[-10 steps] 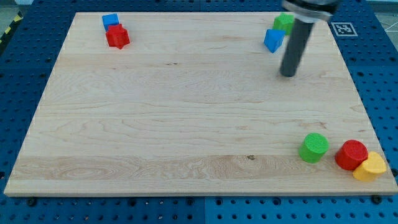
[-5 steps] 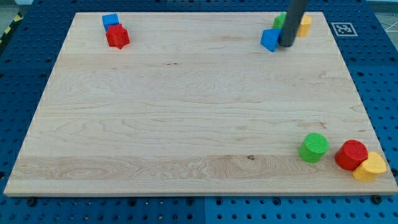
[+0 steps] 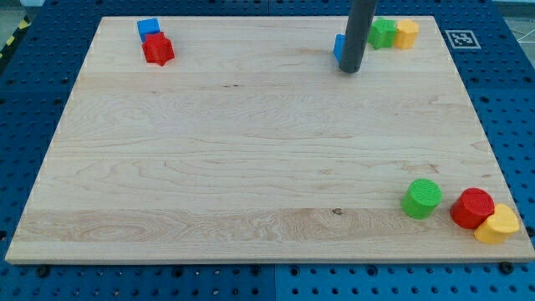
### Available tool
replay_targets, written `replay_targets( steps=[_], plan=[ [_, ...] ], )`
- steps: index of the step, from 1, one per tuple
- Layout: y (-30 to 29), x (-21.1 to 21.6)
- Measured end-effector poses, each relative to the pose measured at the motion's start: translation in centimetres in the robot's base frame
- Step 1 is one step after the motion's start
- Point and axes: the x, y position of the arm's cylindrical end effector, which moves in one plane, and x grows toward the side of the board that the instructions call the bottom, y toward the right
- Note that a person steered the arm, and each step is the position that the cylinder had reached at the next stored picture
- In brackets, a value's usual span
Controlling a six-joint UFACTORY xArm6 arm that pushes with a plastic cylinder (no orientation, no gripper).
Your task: Slide the blue triangle to the left side of the green star
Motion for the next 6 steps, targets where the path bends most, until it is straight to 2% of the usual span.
replay_targets(
  steps=[3,5,6],
  plan=[
    [0.1,-3.8],
    [-0.2,-3.2],
    [-2.7,-2.5]
  ],
)
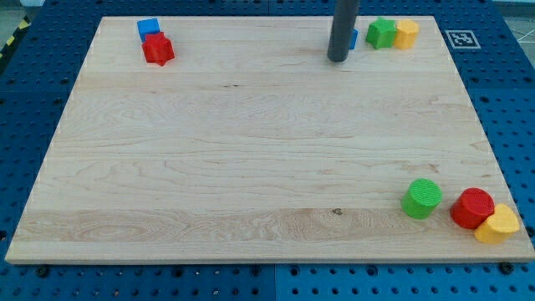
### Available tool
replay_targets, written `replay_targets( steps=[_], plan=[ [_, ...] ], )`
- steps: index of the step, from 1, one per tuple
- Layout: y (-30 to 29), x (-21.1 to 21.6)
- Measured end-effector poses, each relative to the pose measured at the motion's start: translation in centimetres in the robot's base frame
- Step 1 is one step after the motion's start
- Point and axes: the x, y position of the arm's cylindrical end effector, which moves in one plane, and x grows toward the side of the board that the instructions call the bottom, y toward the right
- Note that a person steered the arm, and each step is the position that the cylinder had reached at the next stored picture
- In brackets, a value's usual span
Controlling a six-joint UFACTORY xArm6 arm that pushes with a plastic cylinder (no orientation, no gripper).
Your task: Slide the blue triangle to the left side of the green star
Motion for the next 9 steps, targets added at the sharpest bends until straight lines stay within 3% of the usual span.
replay_targets(
  steps=[2,4,9],
  plan=[
    [-2.6,-2.7],
    [0.2,-2.7],
    [-0.3,-4.3]
  ],
)
